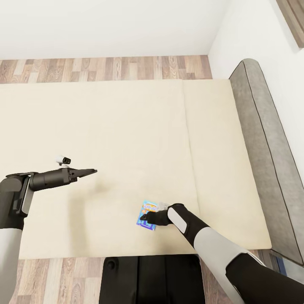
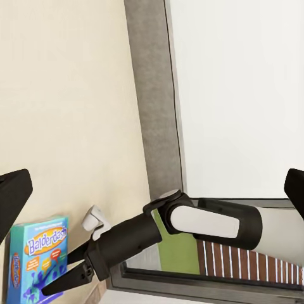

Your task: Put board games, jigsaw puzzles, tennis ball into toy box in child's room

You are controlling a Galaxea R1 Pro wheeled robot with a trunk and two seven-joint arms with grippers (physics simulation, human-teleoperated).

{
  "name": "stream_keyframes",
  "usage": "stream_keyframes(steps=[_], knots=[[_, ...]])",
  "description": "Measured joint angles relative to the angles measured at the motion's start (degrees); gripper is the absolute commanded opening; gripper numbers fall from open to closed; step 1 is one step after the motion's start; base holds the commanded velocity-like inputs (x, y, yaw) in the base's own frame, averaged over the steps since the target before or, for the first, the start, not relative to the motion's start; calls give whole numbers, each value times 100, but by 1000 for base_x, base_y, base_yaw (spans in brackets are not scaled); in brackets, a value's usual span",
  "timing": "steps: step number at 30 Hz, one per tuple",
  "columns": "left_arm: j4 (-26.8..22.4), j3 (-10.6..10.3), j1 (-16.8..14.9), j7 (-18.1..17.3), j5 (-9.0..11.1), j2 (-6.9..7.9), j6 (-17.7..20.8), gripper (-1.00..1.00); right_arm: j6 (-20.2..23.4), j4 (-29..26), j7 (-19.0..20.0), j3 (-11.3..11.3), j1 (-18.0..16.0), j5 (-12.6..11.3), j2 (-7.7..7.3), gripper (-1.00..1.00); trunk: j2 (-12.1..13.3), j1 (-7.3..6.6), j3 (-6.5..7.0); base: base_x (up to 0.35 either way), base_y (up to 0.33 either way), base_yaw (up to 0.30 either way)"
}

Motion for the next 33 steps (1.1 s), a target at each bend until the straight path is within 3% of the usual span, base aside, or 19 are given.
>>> stream_keyframes(steps=[25, 33], knots=[[0, 9, 0, 0, 0, 0, 0, 100, 265, -11, -27, -28, -17, 3, 0, 100, 0, 0, 0, 0, 0, 0], [0, 9, 0, 0, 0, 0, 0, 100, 594, -365, -62, -37, -28, -5, 0, 100, 0, 0, 0, 0, 0, 0]])
